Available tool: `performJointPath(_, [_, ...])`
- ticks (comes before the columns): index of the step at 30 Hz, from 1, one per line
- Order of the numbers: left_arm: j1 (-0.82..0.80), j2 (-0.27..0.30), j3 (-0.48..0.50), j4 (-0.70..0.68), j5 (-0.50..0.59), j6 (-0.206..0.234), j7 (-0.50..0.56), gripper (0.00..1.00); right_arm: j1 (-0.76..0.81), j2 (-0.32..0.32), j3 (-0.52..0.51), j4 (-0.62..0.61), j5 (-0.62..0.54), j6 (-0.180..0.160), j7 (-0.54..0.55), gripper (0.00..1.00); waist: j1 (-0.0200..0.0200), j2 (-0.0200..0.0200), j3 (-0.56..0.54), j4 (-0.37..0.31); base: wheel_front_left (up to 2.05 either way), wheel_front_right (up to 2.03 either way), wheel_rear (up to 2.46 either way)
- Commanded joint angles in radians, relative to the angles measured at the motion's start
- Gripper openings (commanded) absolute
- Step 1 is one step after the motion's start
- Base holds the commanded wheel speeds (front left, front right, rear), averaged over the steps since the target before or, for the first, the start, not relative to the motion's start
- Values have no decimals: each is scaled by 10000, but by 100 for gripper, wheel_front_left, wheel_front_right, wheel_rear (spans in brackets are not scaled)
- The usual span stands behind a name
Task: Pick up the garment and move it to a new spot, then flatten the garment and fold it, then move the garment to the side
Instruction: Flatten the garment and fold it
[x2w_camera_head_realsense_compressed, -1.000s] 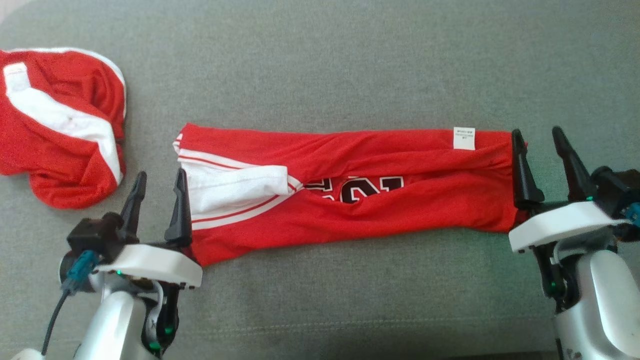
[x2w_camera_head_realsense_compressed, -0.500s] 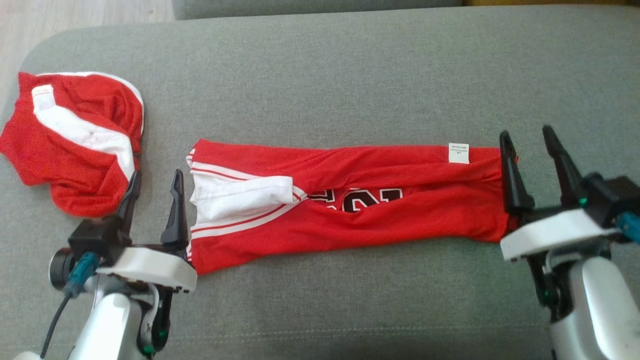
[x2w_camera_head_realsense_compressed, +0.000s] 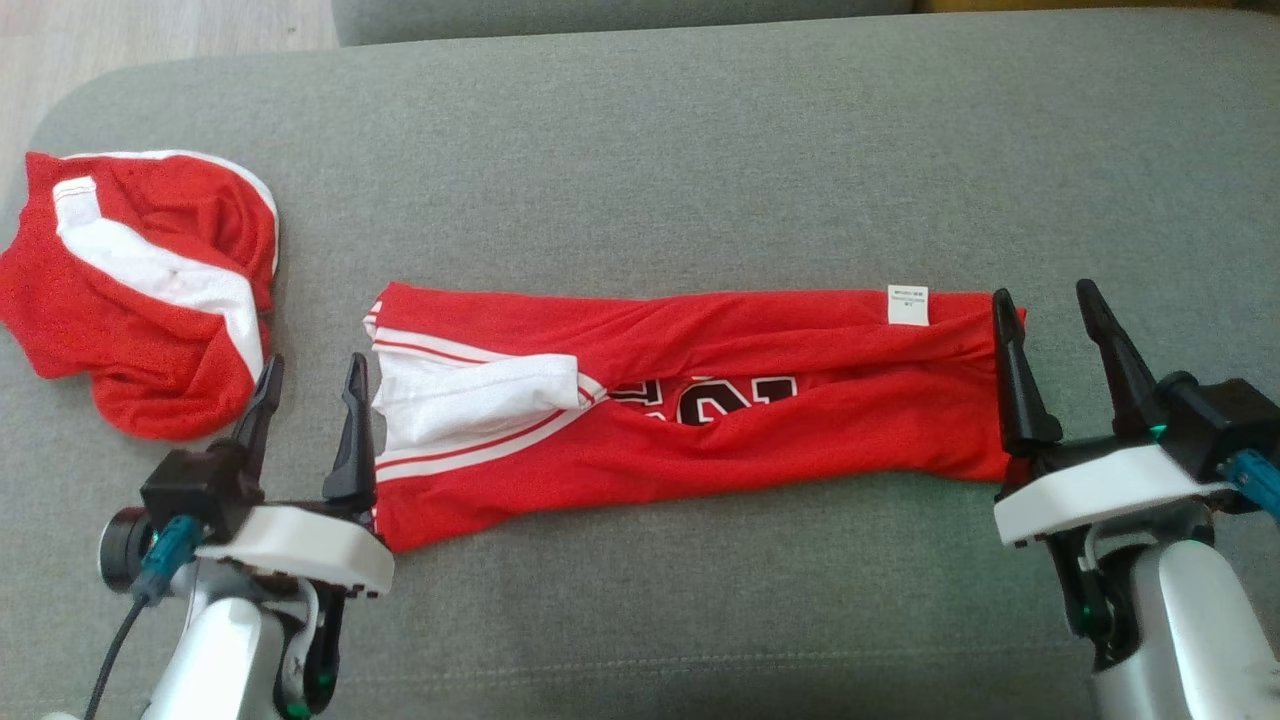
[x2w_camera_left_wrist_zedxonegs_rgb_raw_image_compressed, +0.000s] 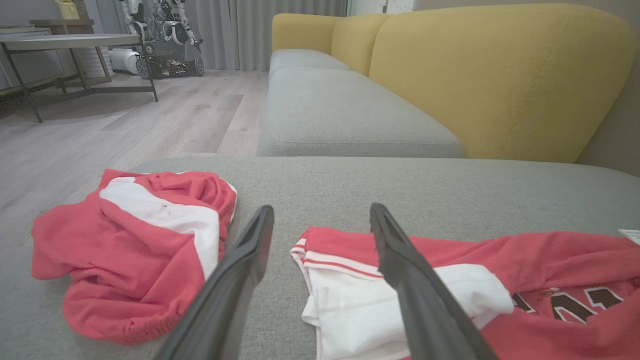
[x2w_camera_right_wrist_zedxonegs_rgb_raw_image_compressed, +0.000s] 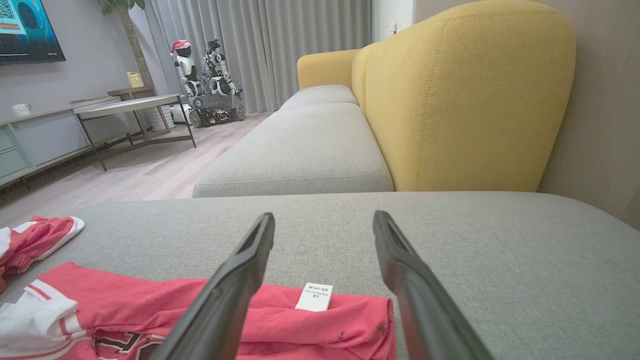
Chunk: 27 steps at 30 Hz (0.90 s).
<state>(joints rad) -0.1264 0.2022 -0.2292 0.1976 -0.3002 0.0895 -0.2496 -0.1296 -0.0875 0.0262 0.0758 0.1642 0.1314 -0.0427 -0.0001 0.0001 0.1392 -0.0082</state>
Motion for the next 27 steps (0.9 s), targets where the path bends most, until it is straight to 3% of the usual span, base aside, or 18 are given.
performJointPath(1, [-363,283,321,-328,95,87,-68,100,-144,26,180,-425,-94,-7,34,100,1,-1,7,13,0,0,0])
performJointPath(10, [-622,280,228,-319,52,90,-41,100,-776,-26,-116,256,249,-7,248,100,1,-1,330,-16,0,0,0])
performJointPath(21, [-1363,162,-42,-83,72,-107,-61,100,-2572,-492,-173,3842,910,-7,1176,100,1,-1,1133,22,0,0,0])
performJointPath(27, [-1523,107,-31,124,44,-177,-92,100,-2558,-326,104,4701,1544,-7,2078,100,1,-1,1322,18,0,0,0])
